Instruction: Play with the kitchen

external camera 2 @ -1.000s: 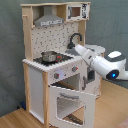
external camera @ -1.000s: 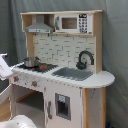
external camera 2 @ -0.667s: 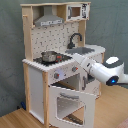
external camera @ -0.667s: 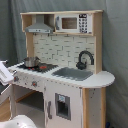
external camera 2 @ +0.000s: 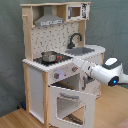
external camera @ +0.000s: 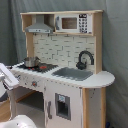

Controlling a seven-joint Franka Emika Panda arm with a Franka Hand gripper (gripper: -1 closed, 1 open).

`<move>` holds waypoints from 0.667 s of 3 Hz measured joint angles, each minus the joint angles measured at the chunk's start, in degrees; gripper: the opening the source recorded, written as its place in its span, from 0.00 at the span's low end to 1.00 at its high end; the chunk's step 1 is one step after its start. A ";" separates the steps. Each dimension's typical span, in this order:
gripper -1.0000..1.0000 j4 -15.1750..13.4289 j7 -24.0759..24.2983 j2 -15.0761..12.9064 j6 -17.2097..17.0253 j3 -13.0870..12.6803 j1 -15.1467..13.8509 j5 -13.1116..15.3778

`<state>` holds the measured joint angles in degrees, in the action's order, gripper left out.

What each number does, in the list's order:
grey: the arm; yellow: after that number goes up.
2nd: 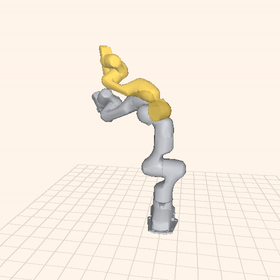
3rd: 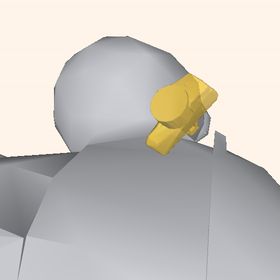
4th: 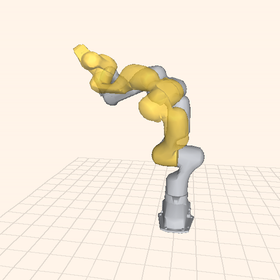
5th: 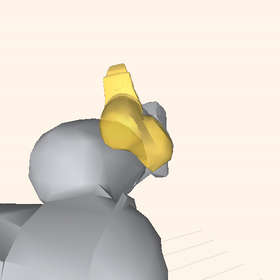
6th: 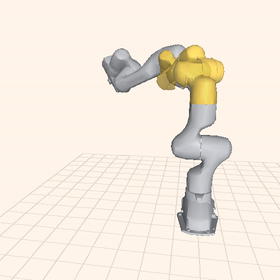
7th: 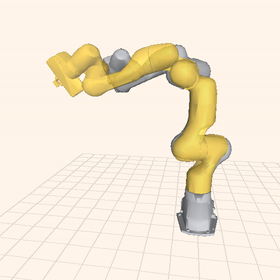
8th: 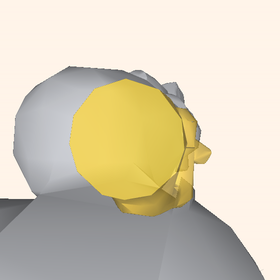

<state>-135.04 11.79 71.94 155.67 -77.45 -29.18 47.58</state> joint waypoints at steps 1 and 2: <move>1.00 -2.80 1.40 0.94 4.77 0.02 -0.94 0.00; 1.00 -5.02 3.41 2.13 10.17 0.01 -2.46 0.00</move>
<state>-140.05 15.20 74.07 165.84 -77.44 -31.64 47.58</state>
